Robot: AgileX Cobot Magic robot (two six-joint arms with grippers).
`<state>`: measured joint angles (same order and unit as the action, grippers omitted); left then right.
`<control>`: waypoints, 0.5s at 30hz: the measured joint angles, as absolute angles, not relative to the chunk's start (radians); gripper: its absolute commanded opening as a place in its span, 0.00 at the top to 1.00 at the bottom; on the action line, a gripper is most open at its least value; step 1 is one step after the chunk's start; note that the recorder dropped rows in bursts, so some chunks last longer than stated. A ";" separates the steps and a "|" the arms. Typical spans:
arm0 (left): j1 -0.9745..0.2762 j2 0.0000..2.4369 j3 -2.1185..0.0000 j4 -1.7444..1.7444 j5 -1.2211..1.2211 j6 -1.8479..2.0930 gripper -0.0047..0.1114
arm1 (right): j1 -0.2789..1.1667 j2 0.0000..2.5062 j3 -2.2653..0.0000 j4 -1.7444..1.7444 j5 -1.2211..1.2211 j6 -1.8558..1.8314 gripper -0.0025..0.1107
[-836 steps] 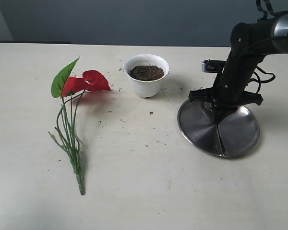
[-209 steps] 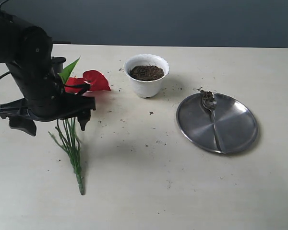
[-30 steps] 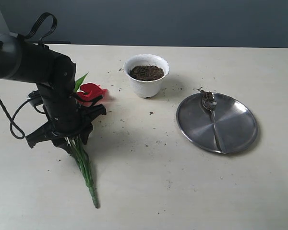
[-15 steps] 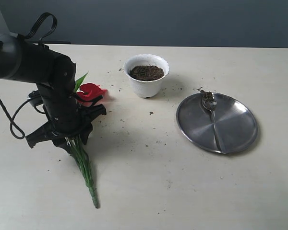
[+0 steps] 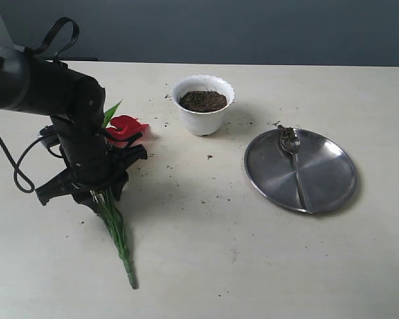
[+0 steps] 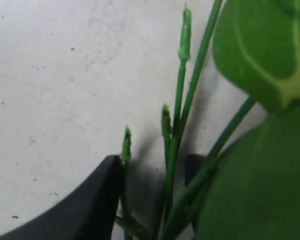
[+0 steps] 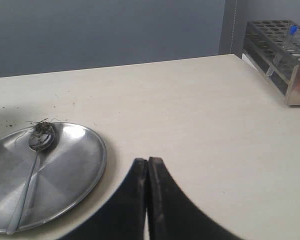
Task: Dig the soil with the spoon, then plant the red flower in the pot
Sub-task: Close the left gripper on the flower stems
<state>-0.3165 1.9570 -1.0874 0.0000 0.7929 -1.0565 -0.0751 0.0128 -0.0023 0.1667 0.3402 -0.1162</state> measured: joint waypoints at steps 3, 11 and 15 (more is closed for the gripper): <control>-0.317 1.957 -1.087 0.000 0.793 -1.057 0.62 | -0.075 0.013 -0.002 0.167 0.340 -0.116 0.98; -0.317 1.957 -1.087 0.000 0.795 -1.057 0.69 | -0.075 0.013 -0.002 0.167 0.340 -0.116 0.98; -0.318 1.957 -1.106 0.006 0.815 -1.055 0.83 | -0.075 0.013 -0.002 0.167 0.340 -0.116 0.98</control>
<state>-0.3182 1.9570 -1.1056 0.0060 0.8147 -1.0546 -0.0751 0.0128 -0.0023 0.1667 0.3402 -0.1162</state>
